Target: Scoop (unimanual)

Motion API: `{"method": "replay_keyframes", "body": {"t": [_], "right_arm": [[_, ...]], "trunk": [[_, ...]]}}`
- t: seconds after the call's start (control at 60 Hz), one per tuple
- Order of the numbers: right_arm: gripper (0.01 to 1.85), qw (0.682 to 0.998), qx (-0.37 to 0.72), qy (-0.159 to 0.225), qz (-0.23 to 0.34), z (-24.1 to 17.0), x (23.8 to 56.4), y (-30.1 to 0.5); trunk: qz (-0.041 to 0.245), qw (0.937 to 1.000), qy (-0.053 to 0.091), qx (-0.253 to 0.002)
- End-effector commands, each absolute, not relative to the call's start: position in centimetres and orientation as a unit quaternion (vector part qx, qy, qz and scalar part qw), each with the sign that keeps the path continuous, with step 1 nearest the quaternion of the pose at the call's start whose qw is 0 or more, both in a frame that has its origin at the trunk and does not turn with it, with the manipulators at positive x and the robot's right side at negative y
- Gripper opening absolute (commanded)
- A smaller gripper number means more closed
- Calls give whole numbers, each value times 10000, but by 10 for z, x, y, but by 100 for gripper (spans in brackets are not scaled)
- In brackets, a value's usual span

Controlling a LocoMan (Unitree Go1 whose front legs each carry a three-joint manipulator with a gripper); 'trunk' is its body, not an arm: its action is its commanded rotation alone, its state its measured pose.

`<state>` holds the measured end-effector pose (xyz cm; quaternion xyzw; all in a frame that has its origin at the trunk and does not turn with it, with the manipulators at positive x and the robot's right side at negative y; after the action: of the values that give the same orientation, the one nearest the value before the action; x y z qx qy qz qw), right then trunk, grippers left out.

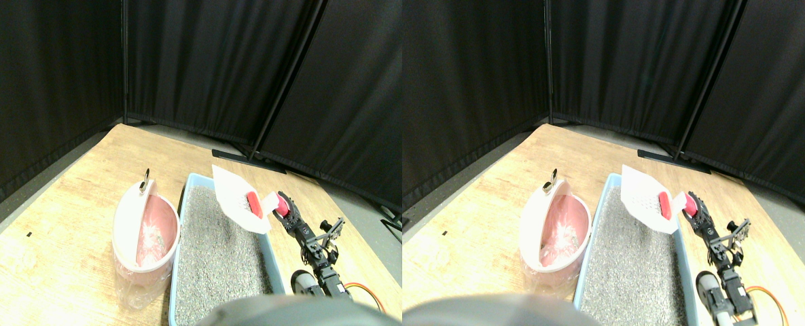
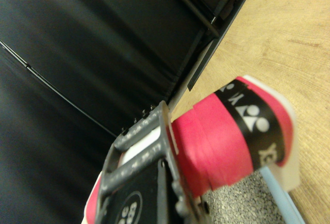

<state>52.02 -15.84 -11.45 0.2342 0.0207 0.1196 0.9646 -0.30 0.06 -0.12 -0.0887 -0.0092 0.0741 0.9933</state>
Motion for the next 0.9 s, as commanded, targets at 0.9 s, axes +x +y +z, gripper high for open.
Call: {"method": "replay_keyframes", "body": {"t": [0.9], "right_arm": [[5,9586,1457,255,2435,-70,514,-108]], "trunk": [[1375,9831,-289,-1172]]}}
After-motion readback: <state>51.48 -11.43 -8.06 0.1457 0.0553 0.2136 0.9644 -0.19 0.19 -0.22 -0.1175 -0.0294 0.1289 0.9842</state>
